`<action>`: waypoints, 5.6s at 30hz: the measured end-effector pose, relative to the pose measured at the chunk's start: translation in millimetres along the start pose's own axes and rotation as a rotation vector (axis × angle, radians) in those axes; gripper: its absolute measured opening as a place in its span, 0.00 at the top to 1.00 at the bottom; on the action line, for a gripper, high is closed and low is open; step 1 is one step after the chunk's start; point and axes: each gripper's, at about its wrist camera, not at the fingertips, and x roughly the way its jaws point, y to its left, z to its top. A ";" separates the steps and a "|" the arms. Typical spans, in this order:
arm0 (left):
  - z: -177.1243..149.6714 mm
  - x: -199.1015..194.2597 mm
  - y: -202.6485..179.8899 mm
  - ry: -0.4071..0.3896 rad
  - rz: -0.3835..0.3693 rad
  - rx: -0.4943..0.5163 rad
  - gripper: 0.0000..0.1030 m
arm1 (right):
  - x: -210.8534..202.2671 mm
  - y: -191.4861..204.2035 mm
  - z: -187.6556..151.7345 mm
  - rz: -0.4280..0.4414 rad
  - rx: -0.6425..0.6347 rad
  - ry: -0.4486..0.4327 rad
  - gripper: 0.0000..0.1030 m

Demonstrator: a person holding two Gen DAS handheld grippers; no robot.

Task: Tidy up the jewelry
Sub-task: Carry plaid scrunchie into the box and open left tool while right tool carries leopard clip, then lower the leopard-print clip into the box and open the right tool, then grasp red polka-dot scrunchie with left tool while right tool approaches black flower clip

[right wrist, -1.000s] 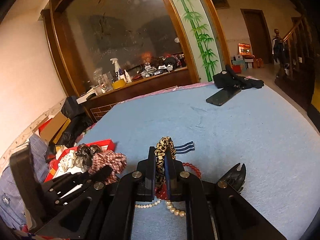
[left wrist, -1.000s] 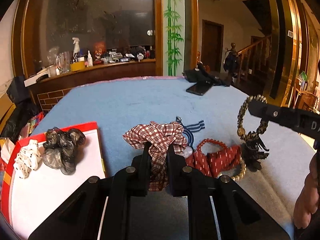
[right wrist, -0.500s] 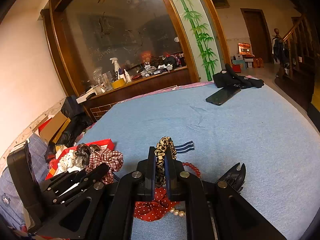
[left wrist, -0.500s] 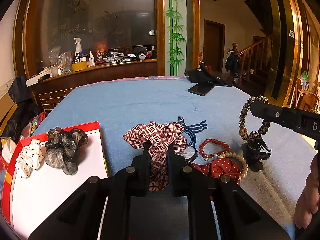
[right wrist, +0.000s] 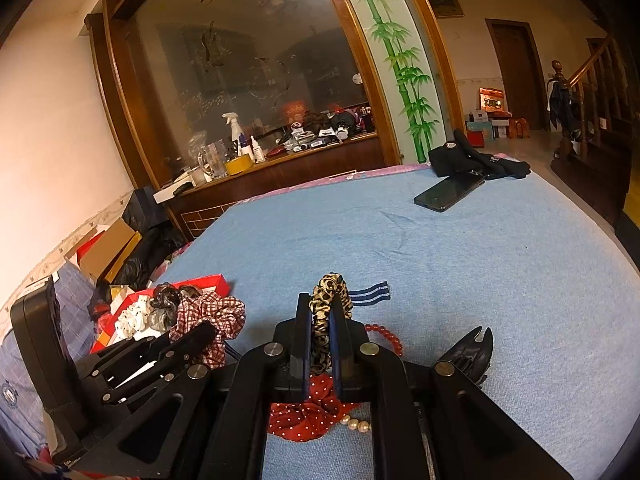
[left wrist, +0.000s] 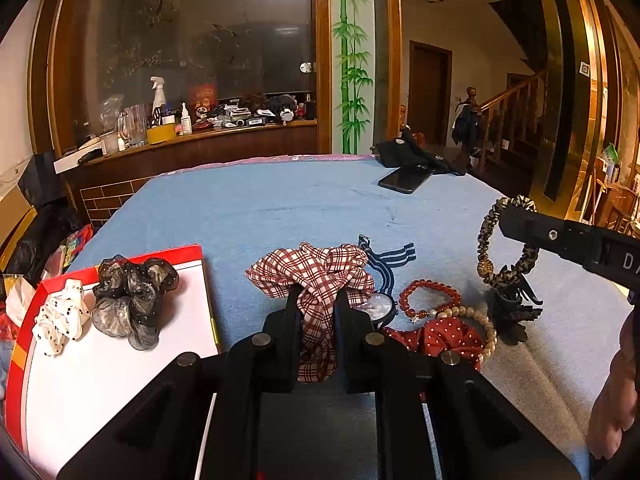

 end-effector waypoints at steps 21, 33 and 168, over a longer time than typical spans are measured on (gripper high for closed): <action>-13.7 -57.8 40.7 -0.048 0.094 -0.057 0.87 | -49.4 56.4 -26.4 0.062 0.029 0.024 0.91; -26.5 -82.7 100.7 -0.057 0.169 -0.146 0.87 | -36.3 118.9 -36.3 0.112 -0.071 0.074 0.91; -18.3 61.3 -59.0 0.333 -0.238 0.010 0.84 | -50.8 -105.3 -58.6 -0.056 0.490 0.052 0.49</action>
